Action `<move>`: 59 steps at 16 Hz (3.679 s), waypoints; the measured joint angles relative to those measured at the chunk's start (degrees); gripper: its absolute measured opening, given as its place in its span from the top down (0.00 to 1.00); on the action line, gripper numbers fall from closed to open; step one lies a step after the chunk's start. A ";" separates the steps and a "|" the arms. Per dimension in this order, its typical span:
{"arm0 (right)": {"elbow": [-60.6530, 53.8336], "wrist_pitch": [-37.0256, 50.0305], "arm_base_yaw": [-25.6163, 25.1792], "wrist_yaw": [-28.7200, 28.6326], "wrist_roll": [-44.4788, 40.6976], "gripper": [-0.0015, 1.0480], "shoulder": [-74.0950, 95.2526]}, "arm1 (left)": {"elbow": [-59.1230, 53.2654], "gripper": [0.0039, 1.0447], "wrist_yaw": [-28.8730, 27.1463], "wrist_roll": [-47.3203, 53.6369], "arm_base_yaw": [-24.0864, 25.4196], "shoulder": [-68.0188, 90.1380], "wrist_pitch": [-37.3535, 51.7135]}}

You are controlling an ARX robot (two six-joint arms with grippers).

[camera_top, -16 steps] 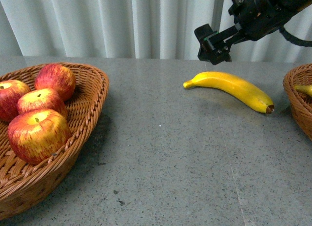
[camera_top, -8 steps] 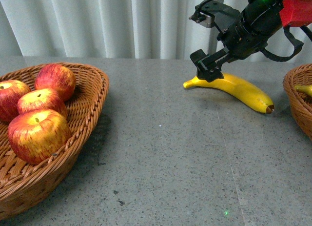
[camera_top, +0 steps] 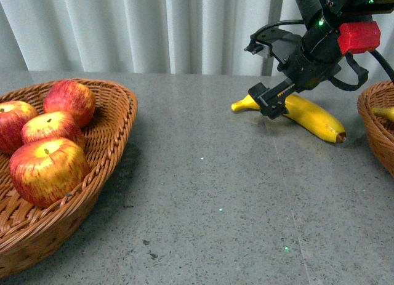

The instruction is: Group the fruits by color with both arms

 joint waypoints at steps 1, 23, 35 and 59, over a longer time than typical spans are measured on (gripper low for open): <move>0.13 0.00 -0.24 0.59 0.02 0.06 0.15 | 0.00 0.06 0.02 0.00 0.00 0.00 0.00; -23.08 19.69 -9.77 -22.01 14.12 0.64 -31.43 | 0.00 0.06 0.02 0.00 0.00 0.00 0.00; -59.39 27.15 -32.81 -32.15 1.70 0.64 -47.39 | 0.00 0.06 0.00 0.00 0.00 0.00 0.00; -106.92 46.97 -15.02 -2.34 24.90 0.99 -110.68 | 0.00 0.06 0.00 0.00 0.00 0.00 0.00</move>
